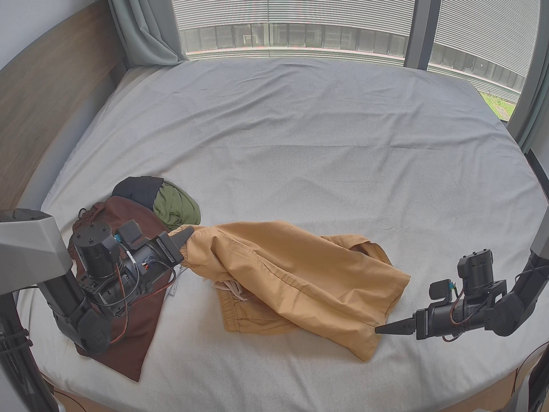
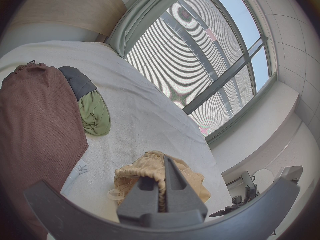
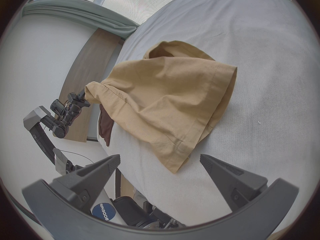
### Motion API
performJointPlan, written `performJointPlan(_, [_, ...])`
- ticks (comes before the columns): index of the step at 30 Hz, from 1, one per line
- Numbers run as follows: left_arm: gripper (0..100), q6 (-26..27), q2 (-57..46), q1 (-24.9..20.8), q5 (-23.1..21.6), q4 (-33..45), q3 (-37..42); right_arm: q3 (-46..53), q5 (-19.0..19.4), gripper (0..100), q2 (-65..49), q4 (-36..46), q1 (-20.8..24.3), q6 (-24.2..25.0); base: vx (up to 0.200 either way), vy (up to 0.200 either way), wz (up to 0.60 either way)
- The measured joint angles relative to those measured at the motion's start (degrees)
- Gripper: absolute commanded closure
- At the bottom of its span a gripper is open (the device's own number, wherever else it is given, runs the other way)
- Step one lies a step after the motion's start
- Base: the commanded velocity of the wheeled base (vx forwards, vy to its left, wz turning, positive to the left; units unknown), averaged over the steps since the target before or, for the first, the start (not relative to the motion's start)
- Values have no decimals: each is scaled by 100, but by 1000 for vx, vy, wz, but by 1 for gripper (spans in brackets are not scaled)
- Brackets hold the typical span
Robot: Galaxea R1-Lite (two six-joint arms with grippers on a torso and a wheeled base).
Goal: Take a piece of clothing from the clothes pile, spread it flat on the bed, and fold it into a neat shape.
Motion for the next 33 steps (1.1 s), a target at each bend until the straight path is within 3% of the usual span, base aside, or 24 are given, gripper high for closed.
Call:
performJointPlan(8, [100,-1,-13,10,-2,0,-7,48,0,0,660,-729,15,112,0,0,0])
performJointPlan(13, [100,0,-16,16,-2,0,-10,39,-2,0,885,-830,127,474,0,0,0])
performJointPlan(18, [100,0,-16,21,-2,0,-18,4,9,0,1012,-969,262,534,0,0,0])
performJointPlan(33, [100,0,-16,62,0,0,-27,364,-5,0,1243,-2828,566,1303,0,0,0])
